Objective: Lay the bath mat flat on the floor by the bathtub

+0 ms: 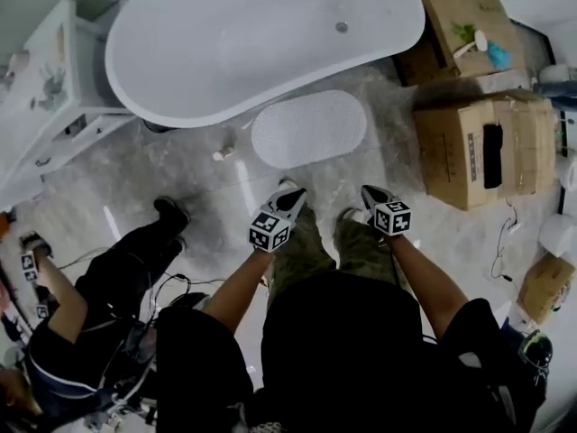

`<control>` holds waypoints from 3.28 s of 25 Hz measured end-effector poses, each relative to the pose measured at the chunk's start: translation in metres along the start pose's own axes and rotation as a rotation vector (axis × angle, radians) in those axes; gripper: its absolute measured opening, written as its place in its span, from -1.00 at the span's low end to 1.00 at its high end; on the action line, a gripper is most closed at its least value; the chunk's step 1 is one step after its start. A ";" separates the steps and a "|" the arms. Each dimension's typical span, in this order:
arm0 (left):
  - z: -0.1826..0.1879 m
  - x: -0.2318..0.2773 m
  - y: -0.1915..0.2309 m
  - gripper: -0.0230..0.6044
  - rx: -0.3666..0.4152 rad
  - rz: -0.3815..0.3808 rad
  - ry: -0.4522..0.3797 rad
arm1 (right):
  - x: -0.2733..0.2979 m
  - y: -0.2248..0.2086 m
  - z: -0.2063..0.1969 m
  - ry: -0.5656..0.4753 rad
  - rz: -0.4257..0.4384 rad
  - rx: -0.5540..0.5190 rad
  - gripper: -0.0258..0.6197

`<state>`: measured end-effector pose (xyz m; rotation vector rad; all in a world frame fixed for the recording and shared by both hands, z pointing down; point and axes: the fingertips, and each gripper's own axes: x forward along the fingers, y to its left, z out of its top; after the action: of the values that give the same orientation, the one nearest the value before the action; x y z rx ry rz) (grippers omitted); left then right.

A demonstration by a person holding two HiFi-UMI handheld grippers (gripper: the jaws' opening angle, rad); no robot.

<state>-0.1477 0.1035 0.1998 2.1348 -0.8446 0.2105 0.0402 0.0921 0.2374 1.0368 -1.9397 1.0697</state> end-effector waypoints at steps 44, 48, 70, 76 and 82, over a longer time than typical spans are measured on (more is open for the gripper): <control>0.316 0.009 -0.235 -0.86 0.220 0.638 -0.634 | -0.368 -0.117 0.365 -0.714 0.054 -0.475 -0.85; 0.316 0.019 -0.232 -0.86 0.207 0.614 -0.616 | -0.368 -0.118 0.363 -0.717 0.046 -0.491 -0.85; 0.293 0.038 -0.239 -0.86 0.214 0.568 -0.587 | -0.361 -0.124 0.329 -0.683 -0.020 -0.480 -0.85; 0.295 0.043 -0.243 -0.86 0.223 0.560 -0.581 | -0.360 -0.128 0.323 -0.676 -0.010 -0.463 -0.85; 0.299 0.045 -0.246 -0.86 0.227 0.566 -0.575 | -0.363 -0.130 0.328 -0.687 0.004 -0.452 -0.85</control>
<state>0.0035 -0.0314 -0.1334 2.1386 -1.8342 -0.0338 0.2580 -0.1284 -0.1627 1.2245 -2.5511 0.2319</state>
